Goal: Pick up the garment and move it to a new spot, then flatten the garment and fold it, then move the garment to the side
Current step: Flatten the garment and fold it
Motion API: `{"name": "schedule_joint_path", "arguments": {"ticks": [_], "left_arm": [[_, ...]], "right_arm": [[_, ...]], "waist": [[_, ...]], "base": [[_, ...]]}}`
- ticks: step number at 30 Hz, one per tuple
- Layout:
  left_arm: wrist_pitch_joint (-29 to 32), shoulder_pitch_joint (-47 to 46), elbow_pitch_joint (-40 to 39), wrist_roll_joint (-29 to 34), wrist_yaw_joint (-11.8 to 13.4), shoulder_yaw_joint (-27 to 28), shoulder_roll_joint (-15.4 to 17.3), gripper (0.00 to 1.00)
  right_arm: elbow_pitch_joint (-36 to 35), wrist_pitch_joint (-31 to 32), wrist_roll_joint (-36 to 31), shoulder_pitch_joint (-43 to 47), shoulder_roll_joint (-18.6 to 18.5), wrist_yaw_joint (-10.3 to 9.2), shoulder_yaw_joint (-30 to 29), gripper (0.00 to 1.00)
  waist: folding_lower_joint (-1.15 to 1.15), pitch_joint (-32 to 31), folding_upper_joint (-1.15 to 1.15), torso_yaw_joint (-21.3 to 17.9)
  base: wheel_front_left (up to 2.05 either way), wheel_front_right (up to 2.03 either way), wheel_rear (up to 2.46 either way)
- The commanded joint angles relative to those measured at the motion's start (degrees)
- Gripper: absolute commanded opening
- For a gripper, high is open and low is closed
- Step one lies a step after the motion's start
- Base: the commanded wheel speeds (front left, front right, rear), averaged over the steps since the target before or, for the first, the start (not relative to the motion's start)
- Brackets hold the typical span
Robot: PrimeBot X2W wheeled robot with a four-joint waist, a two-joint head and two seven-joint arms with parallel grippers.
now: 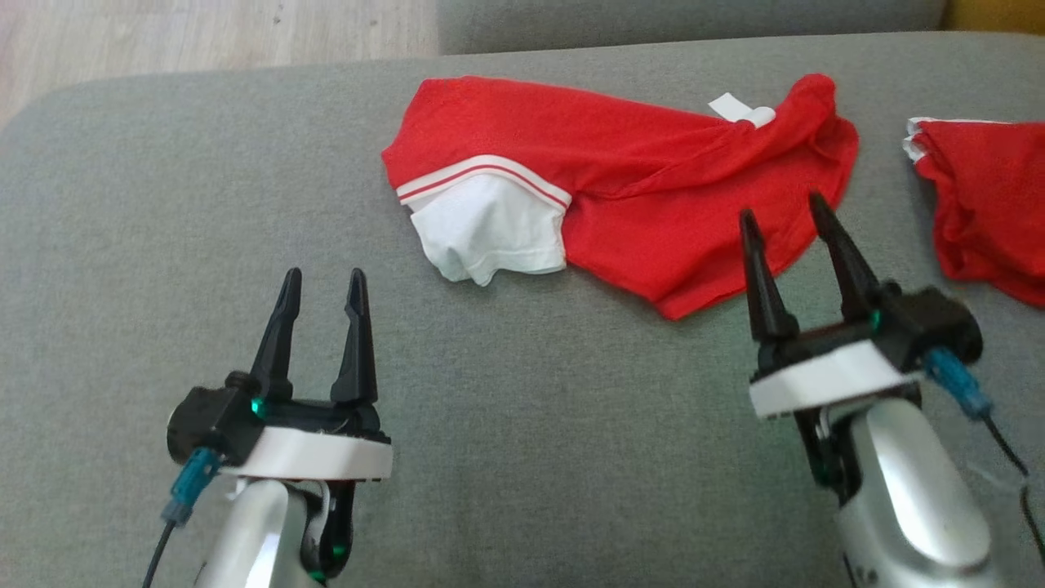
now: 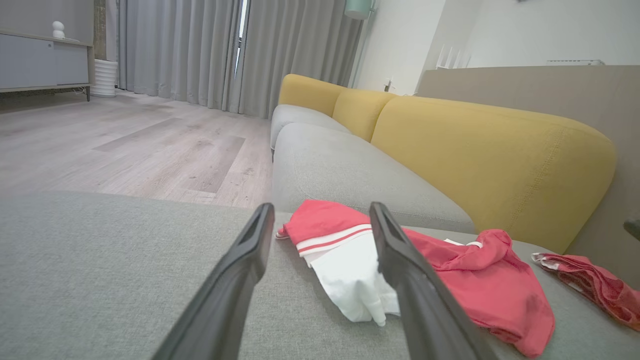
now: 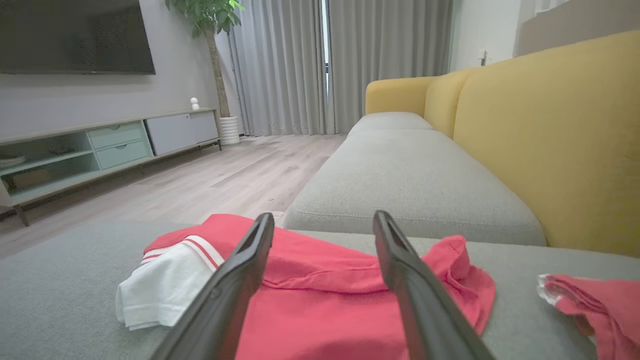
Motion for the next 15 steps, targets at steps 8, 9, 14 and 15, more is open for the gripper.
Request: {"name": "schedule_joint_path", "arguments": {"ticks": [8, 9, 14, 15], "left_arm": [[-0.46, -0.46, -2.24, 0.42, -0.45, 1.1, 0.38, 1.0], [-0.46, -0.54, -2.26, 0.43, -0.49, 1.05, 0.38, 1.0], [-0.46, -1.31, -2.29, 0.3, -0.66, 0.29, 0.38, 1.0], [-0.46, -1.52, -2.29, 0.13, -0.67, 0.08, 0.38, 1.0]], "right_arm": [[-4.16, -0.59, 2.23, 2.85, 0.79, -0.04, 2.15, 1.0], [-4.22, -0.54, 2.16, 2.75, 0.79, -0.04, 2.17, 1.0], [-4.02, 1.67, 1.66, 0.73, 0.8, -0.04, 3.08, 1.0], [-3.61, 2.4, 1.79, 0.13, 0.8, -0.04, 3.36, 1.0]], "waist": [[0.01, -0.25, 0.0, 0.13], [0.01, -0.12, 0.0, 0.32], [0.01, 1.49, 0.0, 2.25], [0.01, 1.88, 0.0, 2.79]], "base": [[0.0, 0.0, 0.0], [0.0, 0.0, 0.0], [0.0, 0.0, 0.0], [0.0, 0.0, 0.0]]}}
